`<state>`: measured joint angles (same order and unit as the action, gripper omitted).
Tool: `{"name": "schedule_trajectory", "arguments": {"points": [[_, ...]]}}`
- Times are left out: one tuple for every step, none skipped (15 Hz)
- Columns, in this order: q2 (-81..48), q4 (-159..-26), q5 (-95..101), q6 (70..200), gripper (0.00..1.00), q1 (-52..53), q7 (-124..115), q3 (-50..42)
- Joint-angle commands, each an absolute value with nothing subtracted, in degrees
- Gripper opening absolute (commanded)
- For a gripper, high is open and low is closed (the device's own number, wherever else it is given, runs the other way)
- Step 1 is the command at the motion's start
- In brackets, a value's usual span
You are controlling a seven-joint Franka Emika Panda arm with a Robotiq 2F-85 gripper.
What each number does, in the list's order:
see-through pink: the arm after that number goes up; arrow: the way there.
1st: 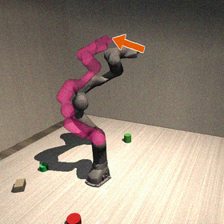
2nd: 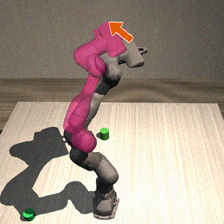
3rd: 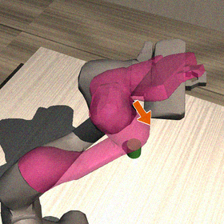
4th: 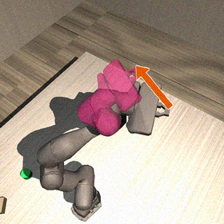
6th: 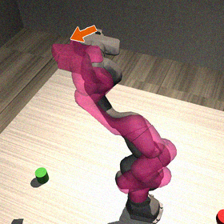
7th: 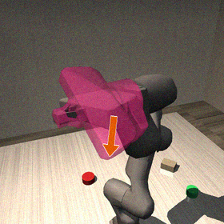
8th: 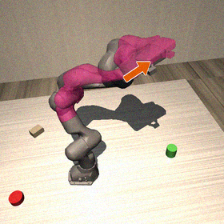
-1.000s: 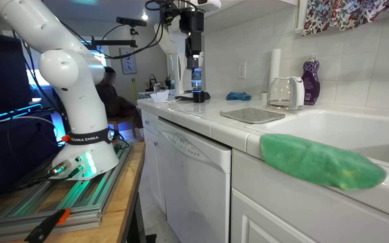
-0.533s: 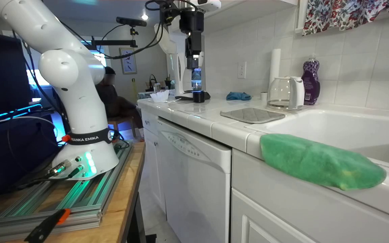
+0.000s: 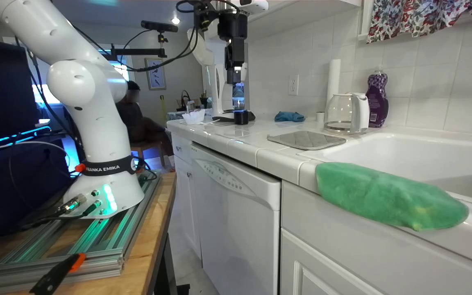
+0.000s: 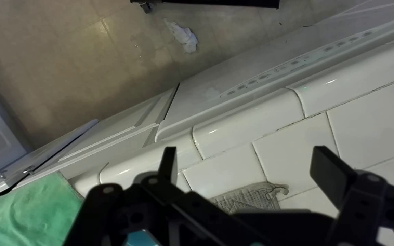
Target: Pick up the cloth and the pot, then put them on the left side of the counter
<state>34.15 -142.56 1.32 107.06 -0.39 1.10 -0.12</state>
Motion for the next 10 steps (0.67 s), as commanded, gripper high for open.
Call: {"name": "schedule_trajectory", "arguments": {"points": [[34.1, -142.4, 1.4, 106.9, 1.00, -0.3, 1.0, -0.2], [34.1, -142.4, 1.4, 106.9, 1.00, -0.3, 1.0, -0.2], [34.1, -142.4, 1.4, 106.9, 1.00, -0.3, 1.0, -0.2], [34.1, -142.4, 1.4, 106.9, 1.00, -0.3, 1.0, -0.2], [33.8, -142.0, 0.9, 107.7, 1.00, -0.8, 1.3, -1.3], [33.8, -141.8, 1.7, 108.9, 1.00, -1.7, 1.5, -2.0], [33.9, -141.6, 1.7, 109.5, 1.00, -2.3, 1.6, -2.8], [33.7, -141.7, 1.8, 111.0, 1.00, -3.0, 2.0, -3.8], [33.5, -141.5, 1.6, 111.6, 1.00, -3.8, 1.7, -4.7], [32.9, -141.4, 1.8, 112.8, 1.00, -4.8, 1.7, -5.8]]}}
